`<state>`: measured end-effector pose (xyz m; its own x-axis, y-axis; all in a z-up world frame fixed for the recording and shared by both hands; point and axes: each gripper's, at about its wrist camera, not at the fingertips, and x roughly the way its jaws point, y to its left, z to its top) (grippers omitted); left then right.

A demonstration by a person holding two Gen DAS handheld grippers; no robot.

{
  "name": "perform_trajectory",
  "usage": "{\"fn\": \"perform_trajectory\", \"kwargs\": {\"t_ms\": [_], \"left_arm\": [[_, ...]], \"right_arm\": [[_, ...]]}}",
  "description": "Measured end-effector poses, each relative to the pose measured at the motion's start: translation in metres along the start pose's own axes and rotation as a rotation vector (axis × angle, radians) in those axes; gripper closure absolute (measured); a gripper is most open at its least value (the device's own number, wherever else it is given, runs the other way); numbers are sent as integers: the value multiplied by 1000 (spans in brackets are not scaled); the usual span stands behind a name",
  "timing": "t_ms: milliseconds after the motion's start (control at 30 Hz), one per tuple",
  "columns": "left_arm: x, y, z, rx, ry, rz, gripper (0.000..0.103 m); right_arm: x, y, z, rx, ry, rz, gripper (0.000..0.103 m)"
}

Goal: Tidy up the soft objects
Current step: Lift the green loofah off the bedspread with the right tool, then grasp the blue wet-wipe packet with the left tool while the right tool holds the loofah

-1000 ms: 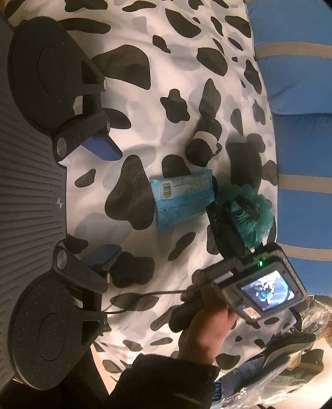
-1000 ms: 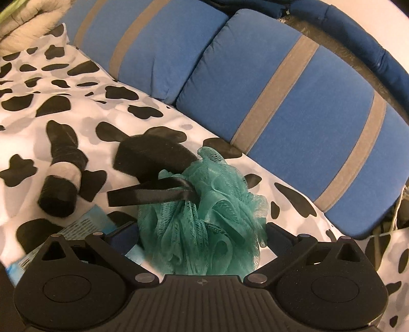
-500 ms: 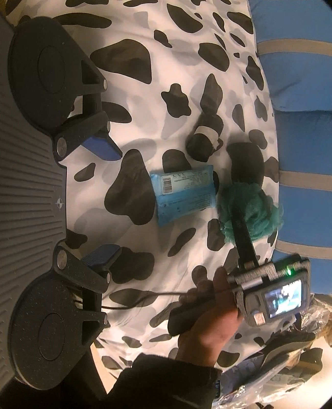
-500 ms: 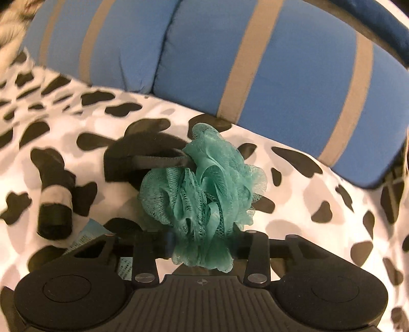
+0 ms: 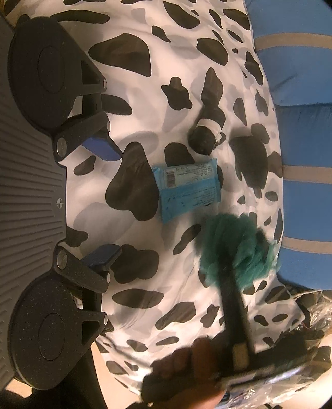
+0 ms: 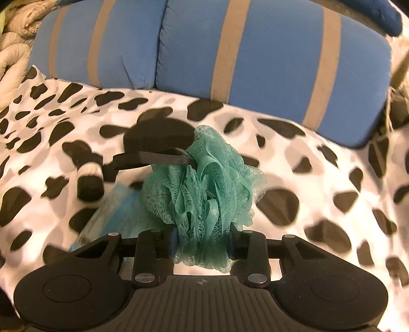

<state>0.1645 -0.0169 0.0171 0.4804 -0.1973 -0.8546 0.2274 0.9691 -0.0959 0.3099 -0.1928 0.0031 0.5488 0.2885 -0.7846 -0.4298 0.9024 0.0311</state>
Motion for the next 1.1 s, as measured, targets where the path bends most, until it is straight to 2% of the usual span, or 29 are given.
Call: {"fn": "perform_trajectory", "kwargs": {"t_ms": [233, 333, 467, 533, 633, 867, 1100], "left_arm": [[1, -8, -2, 6, 6, -7, 31], [2, -11, -1, 12, 5, -7, 31], [6, -13, -2, 17, 16, 4, 31], [7, -13, -3, 18, 23, 6, 31], [9, -12, -5, 20, 33, 14, 31], [10, -9, -6, 15, 38, 14, 31], [9, -2, -5, -2, 37, 9, 31]], "right_arm": [[-31, -4, -47, 28, 75, 46, 60], [-41, 1, -61, 0, 96, 42, 47], [-50, 9, -71, -80, 68, 24, 12], [-50, 11, -70, -114, 44, 13, 6], [-43, 11, -68, -131, 39, -13, 4], [-21, 18, -53, -136, -3, 3, 0], [5, 2, -39, 18, -14, 30, 0]]}}
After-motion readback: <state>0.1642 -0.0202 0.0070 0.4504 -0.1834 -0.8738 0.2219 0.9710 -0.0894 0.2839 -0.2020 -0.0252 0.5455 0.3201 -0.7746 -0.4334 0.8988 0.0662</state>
